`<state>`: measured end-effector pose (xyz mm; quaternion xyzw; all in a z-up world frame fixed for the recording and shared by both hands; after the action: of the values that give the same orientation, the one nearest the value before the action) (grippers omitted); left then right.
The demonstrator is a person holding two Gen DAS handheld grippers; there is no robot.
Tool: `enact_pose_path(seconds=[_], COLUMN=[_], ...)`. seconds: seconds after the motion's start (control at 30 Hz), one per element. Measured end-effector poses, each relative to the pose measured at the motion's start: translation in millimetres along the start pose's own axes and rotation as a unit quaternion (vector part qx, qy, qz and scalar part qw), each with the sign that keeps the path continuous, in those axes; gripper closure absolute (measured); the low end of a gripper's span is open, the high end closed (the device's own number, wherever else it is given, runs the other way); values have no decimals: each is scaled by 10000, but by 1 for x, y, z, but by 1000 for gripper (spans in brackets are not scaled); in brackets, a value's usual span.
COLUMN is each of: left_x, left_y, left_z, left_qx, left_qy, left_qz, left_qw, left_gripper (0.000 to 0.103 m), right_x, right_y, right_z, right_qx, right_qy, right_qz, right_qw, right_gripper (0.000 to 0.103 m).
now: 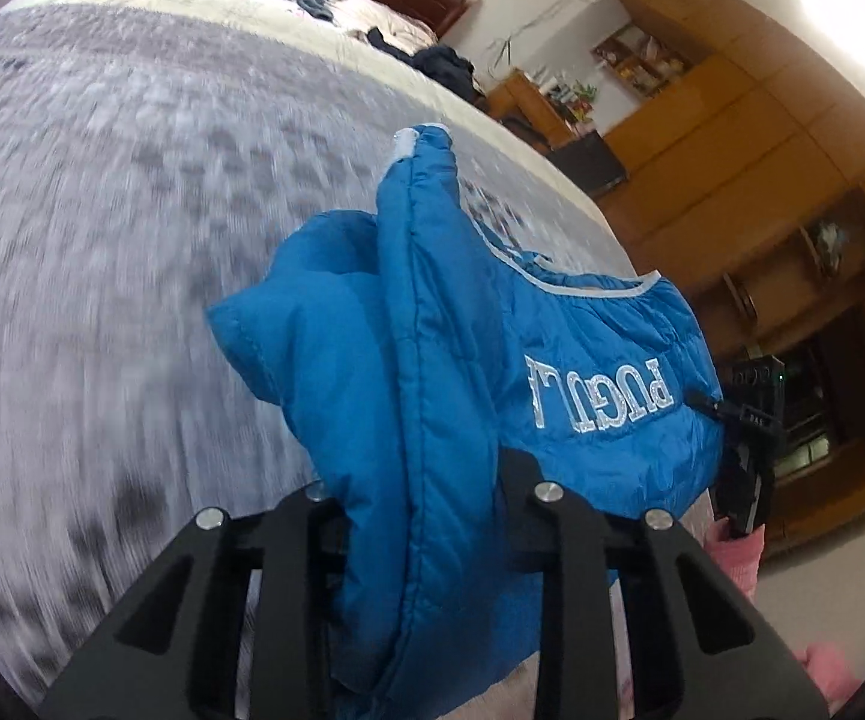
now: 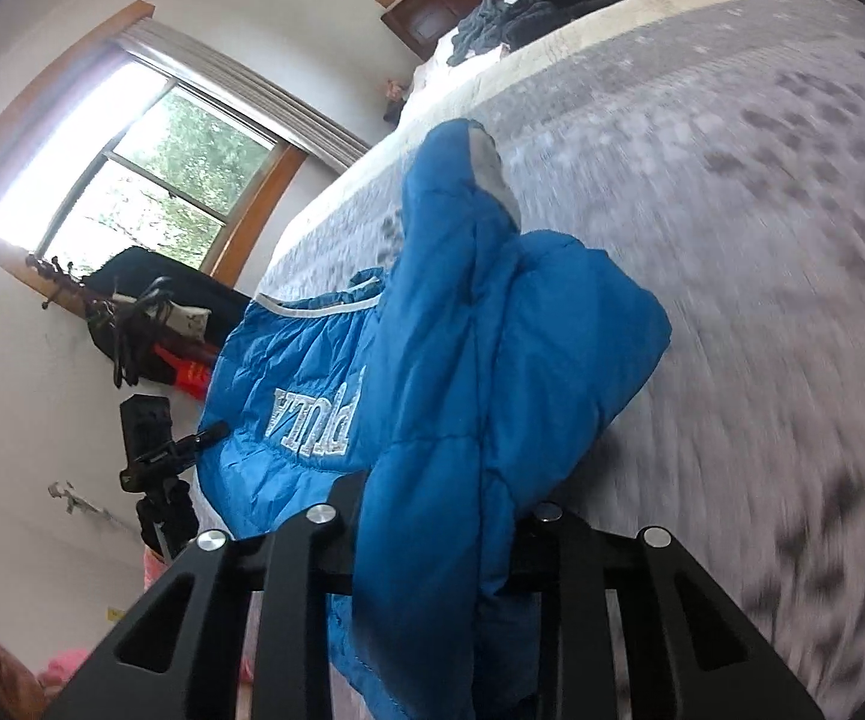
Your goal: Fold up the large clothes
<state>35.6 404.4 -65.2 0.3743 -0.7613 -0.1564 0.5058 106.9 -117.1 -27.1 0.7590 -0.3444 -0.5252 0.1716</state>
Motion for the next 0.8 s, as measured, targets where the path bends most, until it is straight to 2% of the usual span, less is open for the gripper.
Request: enact_pose_path(seconds=[0.13, 0.23, 0.3, 0.37, 0.47, 0.63, 0.8], left_x=[7, -1, -14, -22, -31, -35, -32], left_y=[4, -3, -10, -18, -26, -28, -11], left_z=[37, 51, 56, 59, 60, 58, 57], left_qx=[3, 34, 84, 132, 267, 367, 328], left_qy=[-57, -42, 65, 199, 260, 326, 326], left_qz=[2, -68, -107, 19, 169, 285, 122], left_qw=[10000, 10000, 9999, 9997, 9992, 9984, 9989], left_gripper=[73, 68, 63, 54, 50, 49, 49], right_x=[0, 13, 25, 47, 67, 73, 73], right_y=[22, 24, 16, 2, -11, -20, -1], right_z=[43, 56, 54, 50, 37, 27, 35], right_qx=[40, 46, -17, -122, -130, -154, -32], right_qy=[-14, -134, -316, -565, -860, -837, -758], right_qz=[140, 213, 208, 147, -244, -227, 19], right_qw=[9999, 9997, 9993, 9982, 9959, 9961, 9971], right_gripper=[75, 74, 72, 68, 68, 66, 51])
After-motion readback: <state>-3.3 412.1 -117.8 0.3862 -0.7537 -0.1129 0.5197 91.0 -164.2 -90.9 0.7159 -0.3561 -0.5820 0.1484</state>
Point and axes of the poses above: each gripper's, at about its wrist camera, not at the fingertips, and y roughly against the way its jaws point, x to its right, z to its underside, the point moved 5 cm from there along -y, roughly the way its jaws point, and after that the axes turned 1 degree about z, right-handed, at the moved point
